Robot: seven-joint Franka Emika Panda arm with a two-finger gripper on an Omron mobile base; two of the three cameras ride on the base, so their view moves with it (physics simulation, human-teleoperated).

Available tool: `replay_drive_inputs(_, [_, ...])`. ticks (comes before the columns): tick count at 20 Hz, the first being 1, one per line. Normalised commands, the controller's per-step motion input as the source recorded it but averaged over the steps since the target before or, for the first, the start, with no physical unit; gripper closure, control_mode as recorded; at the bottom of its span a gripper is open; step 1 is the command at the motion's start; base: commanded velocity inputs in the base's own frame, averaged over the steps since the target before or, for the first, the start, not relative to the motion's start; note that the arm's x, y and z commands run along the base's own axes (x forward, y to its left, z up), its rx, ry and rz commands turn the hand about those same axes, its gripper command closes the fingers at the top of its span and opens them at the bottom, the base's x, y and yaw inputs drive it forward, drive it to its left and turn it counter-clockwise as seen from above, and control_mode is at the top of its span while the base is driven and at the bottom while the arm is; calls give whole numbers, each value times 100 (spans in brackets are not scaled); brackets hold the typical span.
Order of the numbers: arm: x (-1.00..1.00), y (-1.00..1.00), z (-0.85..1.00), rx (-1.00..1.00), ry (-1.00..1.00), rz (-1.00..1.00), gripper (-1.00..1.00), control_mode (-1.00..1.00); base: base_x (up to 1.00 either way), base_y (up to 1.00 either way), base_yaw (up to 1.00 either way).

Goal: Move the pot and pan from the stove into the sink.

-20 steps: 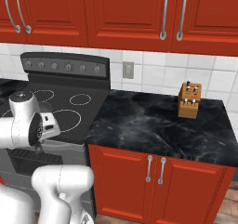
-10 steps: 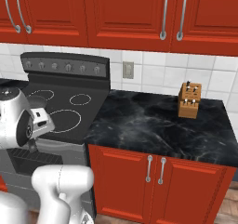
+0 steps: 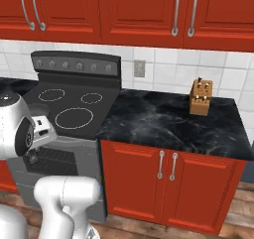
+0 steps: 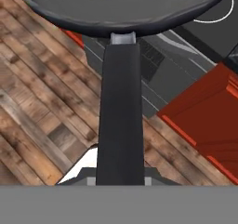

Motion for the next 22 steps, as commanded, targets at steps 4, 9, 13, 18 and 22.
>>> replay_drive_inputs(4, [0, 0, 0, 0, 0, 0, 100, 100, -55, -15, -1])
replay_drive_inputs(9, [0, 0, 0, 0, 0, 0, 100, 100, -8, -17, -26])
replay_drive_inputs(13, [0, 0, 0, 0, 0, 0, 100, 100, 0, -6, -41])
replay_drive_inputs(18, [0, 0, 0, 0, 0, 0, 100, 100, 0, -1, -43])
replay_drive_inputs(22, [0, 0, 0, 0, 0, 0, 100, 100, 0, -2, -45])
